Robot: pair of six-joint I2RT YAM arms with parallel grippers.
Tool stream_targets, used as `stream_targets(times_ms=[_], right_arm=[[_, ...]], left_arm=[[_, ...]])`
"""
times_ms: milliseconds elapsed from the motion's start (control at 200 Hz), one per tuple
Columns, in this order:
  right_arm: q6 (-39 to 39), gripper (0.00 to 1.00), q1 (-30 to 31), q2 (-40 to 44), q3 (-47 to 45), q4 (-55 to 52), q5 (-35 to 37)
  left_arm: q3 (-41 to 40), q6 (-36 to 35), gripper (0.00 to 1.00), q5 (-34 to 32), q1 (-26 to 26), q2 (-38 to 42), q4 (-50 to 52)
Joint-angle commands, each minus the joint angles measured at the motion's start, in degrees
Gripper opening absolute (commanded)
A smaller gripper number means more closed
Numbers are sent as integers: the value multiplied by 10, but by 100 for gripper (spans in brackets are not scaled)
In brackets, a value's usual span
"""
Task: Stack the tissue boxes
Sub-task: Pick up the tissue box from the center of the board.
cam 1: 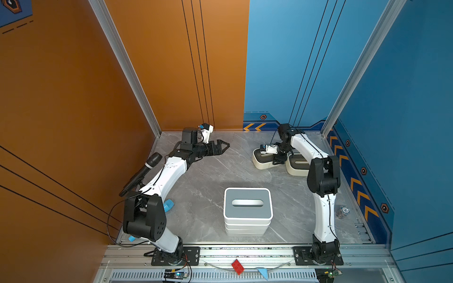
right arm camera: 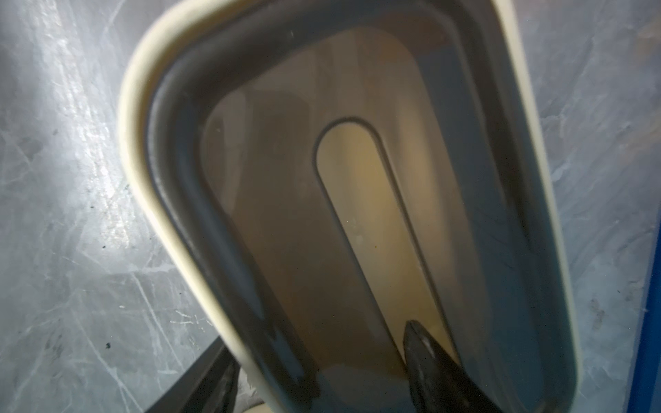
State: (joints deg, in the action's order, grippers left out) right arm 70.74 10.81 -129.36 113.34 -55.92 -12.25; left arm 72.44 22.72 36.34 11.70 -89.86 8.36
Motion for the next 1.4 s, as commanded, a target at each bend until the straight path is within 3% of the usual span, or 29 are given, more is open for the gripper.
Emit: stream_targets(times_ms=[0, 355, 466, 711, 811, 1031, 1392], right_arm=[[32, 73, -1, -14, 10, -34, -9], [9, 68, 31, -20, 24, -60, -36], [2, 58, 43, -17, 23, -72, -41], [-38, 48, 56, 3, 16, -96, -83], [-61, 38, 61, 30, -9, -84, -100], [-123, 27, 58, 122, -98, -14, -139], [-222, 23, 56, 289, -261, 85, -176]], left_arm=[[2, -12, 98, 18, 5, -5, -5], [5, -9, 98, 23, 8, -2, -5], [3, -12, 98, 21, 9, 5, -5], [2, -13, 98, 20, 9, 12, -5], [0, -16, 98, 16, 9, 12, -5], [-1, -21, 98, 16, 9, 11, -5], [-11, -55, 98, 18, 16, 26, -7]])
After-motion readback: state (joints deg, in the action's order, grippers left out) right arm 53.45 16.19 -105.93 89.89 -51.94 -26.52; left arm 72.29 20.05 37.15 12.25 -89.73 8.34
